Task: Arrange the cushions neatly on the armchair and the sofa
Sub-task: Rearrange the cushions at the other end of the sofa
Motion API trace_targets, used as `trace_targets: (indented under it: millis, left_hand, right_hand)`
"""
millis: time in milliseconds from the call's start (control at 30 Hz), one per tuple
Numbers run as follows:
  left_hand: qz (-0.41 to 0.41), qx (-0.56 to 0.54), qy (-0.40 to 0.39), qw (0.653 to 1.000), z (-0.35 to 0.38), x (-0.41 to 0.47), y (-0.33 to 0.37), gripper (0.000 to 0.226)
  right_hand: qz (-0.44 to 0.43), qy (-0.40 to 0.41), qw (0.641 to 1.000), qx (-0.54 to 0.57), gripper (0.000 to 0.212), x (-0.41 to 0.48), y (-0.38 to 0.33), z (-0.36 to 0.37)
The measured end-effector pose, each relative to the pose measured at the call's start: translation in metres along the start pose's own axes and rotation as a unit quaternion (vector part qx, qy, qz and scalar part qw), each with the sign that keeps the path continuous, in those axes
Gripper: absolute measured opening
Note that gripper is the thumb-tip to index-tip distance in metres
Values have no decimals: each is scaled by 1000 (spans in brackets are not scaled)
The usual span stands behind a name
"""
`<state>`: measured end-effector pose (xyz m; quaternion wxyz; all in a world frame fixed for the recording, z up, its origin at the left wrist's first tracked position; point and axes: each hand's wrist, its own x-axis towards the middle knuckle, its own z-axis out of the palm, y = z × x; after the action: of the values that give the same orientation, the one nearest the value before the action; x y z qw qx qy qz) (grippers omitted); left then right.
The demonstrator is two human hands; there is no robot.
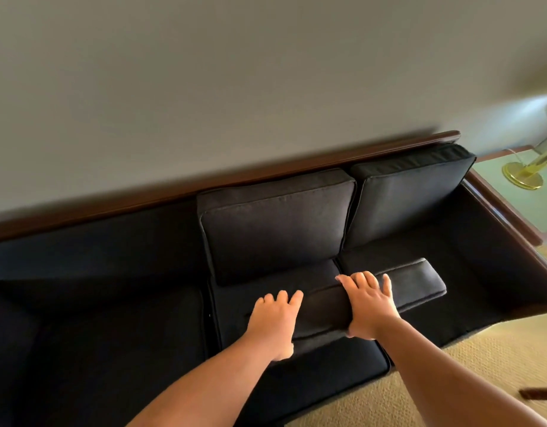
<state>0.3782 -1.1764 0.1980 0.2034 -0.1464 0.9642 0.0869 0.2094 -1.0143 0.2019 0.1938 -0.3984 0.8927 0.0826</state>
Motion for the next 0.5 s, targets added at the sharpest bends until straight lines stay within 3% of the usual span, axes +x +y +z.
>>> trace_targets:
  millis: [200,367,500]
  left_hand:
    - [11,53,14,998,0,-31,-92,108]
    - [-45,49,4,998,13,-92,-184,105]
    - [-96,47,-2,994,27,-153,-252,105]
  right_hand:
    - [4,-4,1000,26,132,-14,-10,6]
    - [26,-16,999,23,125,-20,-40,3]
    - [-20,-39,997,69,117,-14,-110,7]
